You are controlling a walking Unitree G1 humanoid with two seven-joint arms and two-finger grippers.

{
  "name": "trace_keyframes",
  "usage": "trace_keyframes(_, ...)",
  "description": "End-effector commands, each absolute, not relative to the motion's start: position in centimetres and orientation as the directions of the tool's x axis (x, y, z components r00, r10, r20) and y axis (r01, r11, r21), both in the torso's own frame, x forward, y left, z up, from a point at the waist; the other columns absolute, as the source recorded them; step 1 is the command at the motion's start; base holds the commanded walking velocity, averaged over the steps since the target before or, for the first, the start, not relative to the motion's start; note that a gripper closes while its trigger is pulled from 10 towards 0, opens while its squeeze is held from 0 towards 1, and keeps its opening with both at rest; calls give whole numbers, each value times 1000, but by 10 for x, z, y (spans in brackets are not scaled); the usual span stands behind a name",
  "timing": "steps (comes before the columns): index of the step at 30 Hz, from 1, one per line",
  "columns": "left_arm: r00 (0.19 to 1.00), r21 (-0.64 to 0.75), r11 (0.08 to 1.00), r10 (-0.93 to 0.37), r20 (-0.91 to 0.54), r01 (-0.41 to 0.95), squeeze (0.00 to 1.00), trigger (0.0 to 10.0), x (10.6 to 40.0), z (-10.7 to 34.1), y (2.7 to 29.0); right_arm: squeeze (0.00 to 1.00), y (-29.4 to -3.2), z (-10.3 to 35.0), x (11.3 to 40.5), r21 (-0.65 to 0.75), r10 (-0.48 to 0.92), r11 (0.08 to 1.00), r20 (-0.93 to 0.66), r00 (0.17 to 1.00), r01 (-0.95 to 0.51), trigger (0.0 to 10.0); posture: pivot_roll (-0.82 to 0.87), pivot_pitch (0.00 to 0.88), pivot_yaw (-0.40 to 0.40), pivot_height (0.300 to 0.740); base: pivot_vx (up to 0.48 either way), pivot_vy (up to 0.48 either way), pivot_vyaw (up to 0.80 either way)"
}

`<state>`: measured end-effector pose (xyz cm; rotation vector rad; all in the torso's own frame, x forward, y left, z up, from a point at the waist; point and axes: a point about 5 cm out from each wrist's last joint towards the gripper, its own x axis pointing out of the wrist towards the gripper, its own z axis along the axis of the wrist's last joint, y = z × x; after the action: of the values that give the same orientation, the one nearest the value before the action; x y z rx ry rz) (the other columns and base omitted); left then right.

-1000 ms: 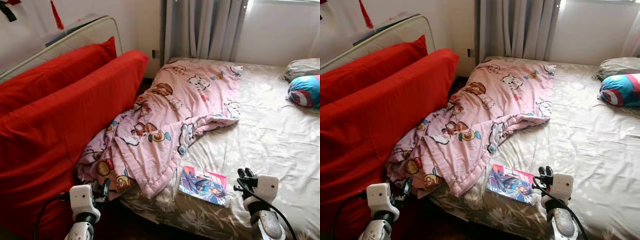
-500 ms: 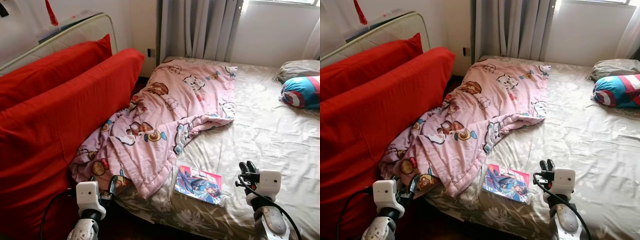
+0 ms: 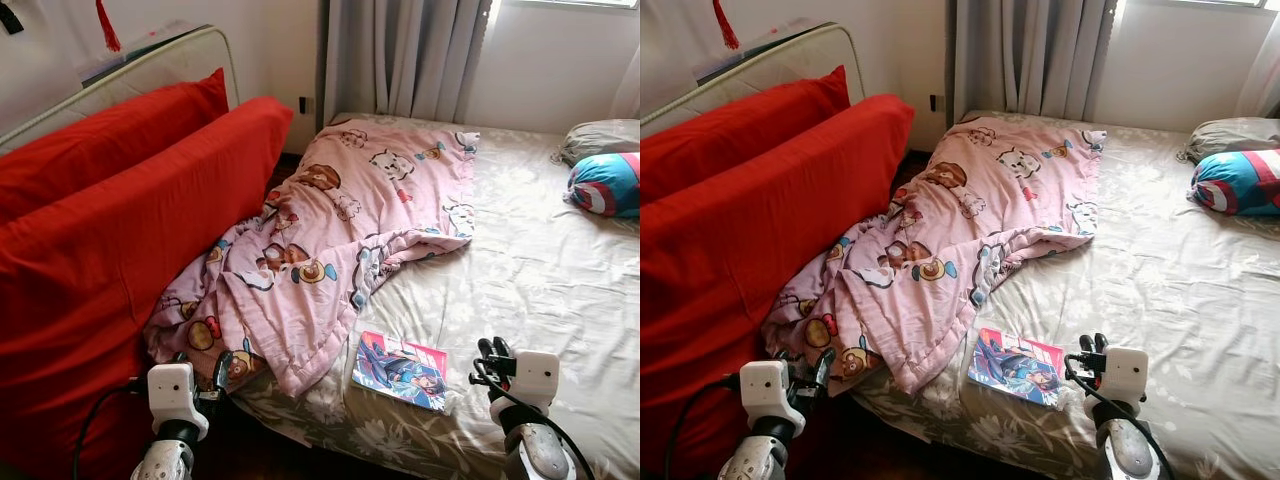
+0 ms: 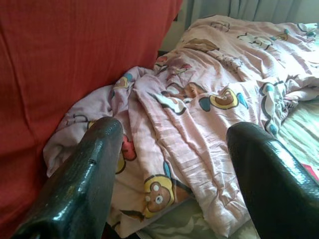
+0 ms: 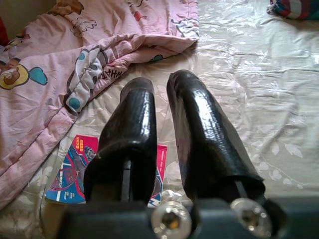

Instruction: Clean up the room

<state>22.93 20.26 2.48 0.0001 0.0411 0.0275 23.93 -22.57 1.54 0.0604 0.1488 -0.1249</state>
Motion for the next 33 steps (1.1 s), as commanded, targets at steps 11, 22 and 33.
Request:
trace_keyframes(11, 999, -2, 1000, 8, -54, -8, 0, 10000, 221, 30, 201, 0, -228, 19, 233, 58, -144, 986, -170, 975, 156, 10000, -75, 0, 13, 706, 0, 0, 0)
trace_keyframes(22, 999, 0, 1000, 27, -46, -27, 0, 10000, 222, 37, 206, 0, -226, 21, 232, 52, -140, 987, -149, 979, 149, 10000, -64, 0, 20, 676, 0, 0, 0)
trace_keyframes(33, 998, 7, 999, 39, -46, -39, 0, 10000, 225, 44, 213, 0, -229, 20, 236, 51, -157, 984, -181, 971, 169, 10000, -53, 0, 34, 671, 0, 0, 0)
